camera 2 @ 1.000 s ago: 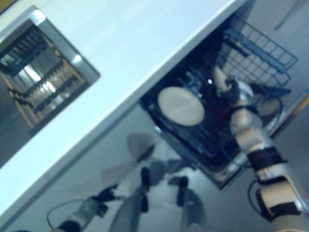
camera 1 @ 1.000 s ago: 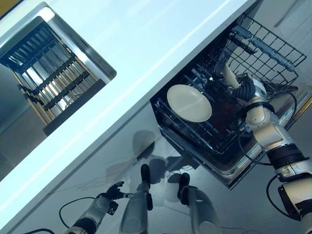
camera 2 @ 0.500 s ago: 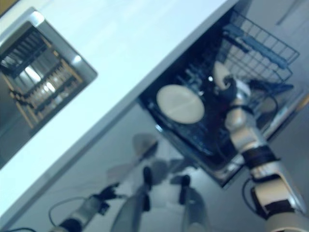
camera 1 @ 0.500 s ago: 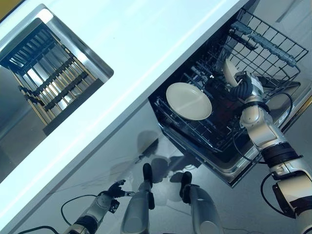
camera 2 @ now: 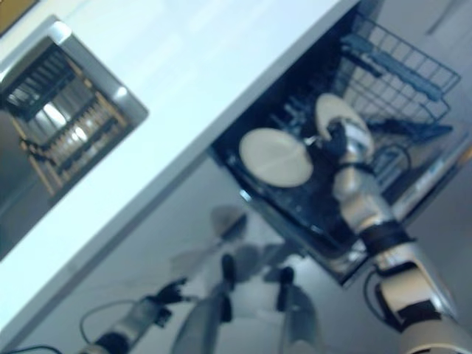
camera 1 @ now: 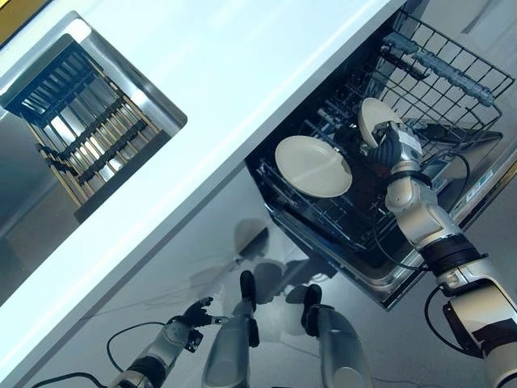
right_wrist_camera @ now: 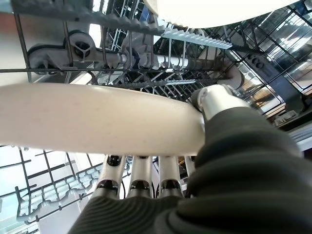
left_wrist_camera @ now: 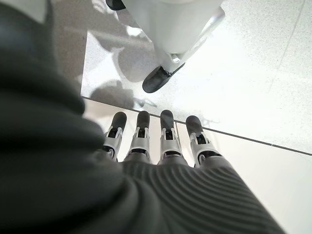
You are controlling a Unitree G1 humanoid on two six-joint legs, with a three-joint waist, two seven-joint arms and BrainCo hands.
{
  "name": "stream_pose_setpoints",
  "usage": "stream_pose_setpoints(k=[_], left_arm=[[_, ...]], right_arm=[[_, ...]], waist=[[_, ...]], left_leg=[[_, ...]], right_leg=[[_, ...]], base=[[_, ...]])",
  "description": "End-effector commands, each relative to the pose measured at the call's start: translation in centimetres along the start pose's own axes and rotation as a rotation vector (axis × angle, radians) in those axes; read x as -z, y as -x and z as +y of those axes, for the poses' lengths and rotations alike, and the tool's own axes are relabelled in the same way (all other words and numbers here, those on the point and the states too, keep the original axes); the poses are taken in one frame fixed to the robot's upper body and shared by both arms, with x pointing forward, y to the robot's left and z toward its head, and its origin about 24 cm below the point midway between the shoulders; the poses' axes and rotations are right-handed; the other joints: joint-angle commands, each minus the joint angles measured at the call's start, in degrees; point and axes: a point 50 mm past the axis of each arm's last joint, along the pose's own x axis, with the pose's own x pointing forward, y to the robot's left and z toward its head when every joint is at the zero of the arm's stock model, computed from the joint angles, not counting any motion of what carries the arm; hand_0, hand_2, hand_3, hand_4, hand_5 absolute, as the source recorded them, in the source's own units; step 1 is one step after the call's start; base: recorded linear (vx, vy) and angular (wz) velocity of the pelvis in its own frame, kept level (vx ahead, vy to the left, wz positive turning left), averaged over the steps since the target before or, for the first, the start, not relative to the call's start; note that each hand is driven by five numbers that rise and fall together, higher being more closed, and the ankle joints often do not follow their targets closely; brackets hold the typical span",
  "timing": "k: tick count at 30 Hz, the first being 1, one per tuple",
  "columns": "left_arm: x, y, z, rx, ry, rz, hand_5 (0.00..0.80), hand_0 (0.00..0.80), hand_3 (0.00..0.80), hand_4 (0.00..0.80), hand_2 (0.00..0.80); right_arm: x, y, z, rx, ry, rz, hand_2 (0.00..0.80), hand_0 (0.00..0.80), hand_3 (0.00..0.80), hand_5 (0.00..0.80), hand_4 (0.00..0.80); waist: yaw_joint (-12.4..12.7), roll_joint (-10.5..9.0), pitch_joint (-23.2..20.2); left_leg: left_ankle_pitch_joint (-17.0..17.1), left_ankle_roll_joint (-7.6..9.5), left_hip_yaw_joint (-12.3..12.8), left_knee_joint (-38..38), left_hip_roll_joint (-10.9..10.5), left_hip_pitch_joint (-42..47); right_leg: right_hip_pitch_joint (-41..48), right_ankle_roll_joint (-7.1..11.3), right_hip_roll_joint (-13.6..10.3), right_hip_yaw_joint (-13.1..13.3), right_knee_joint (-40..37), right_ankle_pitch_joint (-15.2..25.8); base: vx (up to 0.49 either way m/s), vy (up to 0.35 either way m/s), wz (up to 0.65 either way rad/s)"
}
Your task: Take plates into dishwasher
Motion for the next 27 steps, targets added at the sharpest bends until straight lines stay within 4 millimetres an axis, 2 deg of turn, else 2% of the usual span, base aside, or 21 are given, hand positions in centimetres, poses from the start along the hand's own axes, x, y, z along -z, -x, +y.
stream_pose_setpoints(k=[1,10,18,27], left_arm=[[-0.4,0.0,1.0,-0.017,0.014,-0.014,0.000,0.000,0.000,0.000,0.000],[0.7,0.5,1.8,-0.038,0.005,0.011,0.000,0.000,0.000,0.000,0.000],[2.1,1.0,2.4,-0.059,0.009,0.051,0.000,0.000,0.000,0.000,0.000],[3.1,1.3,2.5,-0.062,0.004,0.076,0.000,0.000,0.000,0.000,0.000]], right_arm=[[-2.1,-0.8,-2.0,0.003,0.010,-0.133,0.800,0.800,0.800,0.800,0.800],[-1.7,-0.8,-5.5,0.022,0.138,-0.202,0.800,0.800,0.800,0.800,0.800],[-1.8,0.3,-8.9,0.128,0.142,-0.264,0.800,0.800,0.800,0.800,0.800],[-2.2,0.8,-10.7,0.181,0.148,-0.308,0.800,0.800,0.800,0.800,0.800]], waist=[[0.3,-3.80,1.5],[0.4,-6.00,1.1],[-0.3,-7.87,0.4],[-0.4,-8.97,-0.4]], left_leg=[[-8.8,3.29,3.4,-1.2,-5.1,4.0],[-9.2,3.59,3.2,-0.7,-4.6,4.6],[-9.7,3.80,3.3,-1.0,-4.4,5.9],[-10.1,4.01,3.7,-1.2,-4.1,7.0]], right_leg=[[9.3,0.52,4.8,-2.9,-19.5,4.2],[10.1,0.70,5.3,-3.0,-19.4,4.4],[11.8,1.11,5.9,-2.7,-20.1,4.5],[13.6,1.26,6.5,-2.2,-21.5,4.8]], base=[[0.001,-0.017,0.03],[0.001,-0.011,0.05],[0.006,-0.002,0.04],[0.000,0.000,0.00]])
